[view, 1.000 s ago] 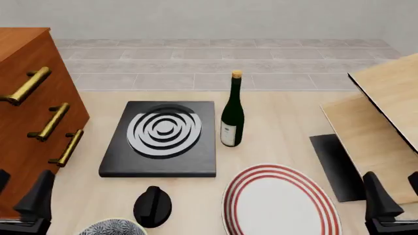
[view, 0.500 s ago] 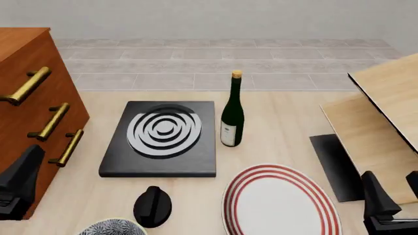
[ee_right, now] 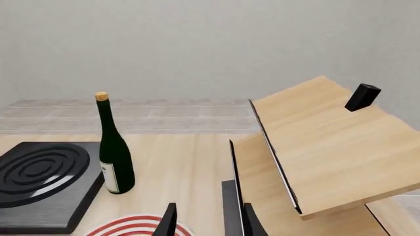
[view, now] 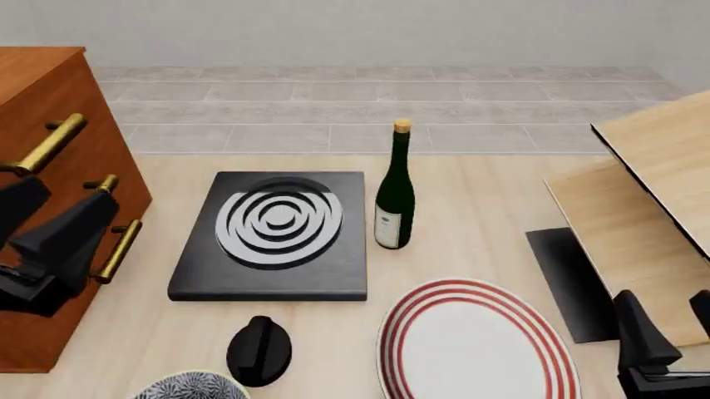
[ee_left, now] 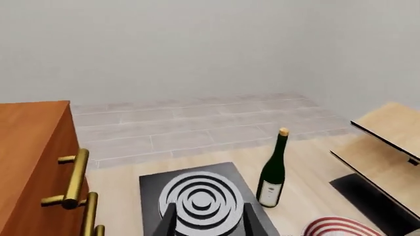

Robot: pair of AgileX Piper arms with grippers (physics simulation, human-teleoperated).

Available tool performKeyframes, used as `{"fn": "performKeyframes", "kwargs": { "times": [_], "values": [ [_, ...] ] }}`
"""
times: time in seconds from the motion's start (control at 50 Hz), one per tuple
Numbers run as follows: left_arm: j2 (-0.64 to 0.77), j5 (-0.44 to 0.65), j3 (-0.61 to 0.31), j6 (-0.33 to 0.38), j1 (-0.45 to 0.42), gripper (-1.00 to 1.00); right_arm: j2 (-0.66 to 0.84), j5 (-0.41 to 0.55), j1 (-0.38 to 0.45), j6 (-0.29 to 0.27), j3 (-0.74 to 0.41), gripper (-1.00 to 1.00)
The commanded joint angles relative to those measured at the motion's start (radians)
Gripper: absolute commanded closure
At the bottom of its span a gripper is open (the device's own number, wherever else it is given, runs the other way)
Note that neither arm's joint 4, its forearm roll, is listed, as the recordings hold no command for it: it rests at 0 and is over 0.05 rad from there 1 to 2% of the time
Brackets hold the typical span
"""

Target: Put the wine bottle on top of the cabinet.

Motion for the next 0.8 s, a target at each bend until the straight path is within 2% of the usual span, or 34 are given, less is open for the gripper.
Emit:
{"fn": "performKeyframes", "kwargs": {
  "times": [0.02,0.04,0.12,0.28,0.34,0.52,0.72,0.8],
  "values": [
    [0.190,-0.075,-0.078,0.024,-0.112,-1.00,0.001,0.002,0.000,-0.001,-0.004,-1.00],
    [0.214,-0.080,-0.093,0.002,-0.121,-1.00,0.002,-0.004,0.000,-0.001,0.001,-1.00],
    [0.257,-0.105,-0.113,0.027,-0.150,-1.00,-0.002,0.006,-0.001,-0.003,-0.005,-1.00],
    [0.361,-0.183,-0.137,0.002,-0.180,-1.00,-0.012,0.069,-0.001,-0.004,-0.057,-1.00],
    [0.402,-0.211,-0.149,0.028,-0.191,-1.00,-0.016,0.072,-0.001,-0.003,-0.058,-1.00],
    [0.537,-0.279,-0.190,0.022,-0.214,-1.00,-0.017,0.090,-0.002,-0.003,-0.076,-1.00],
    [0.633,-0.305,-0.254,0.010,-0.242,-1.00,-0.021,0.111,-0.001,-0.001,-0.093,-1.00],
    [0.681,-0.309,-0.277,0.037,-0.253,-1.00,-0.025,0.120,-0.001,-0.001,-0.099,-1.00]
  ]
}}
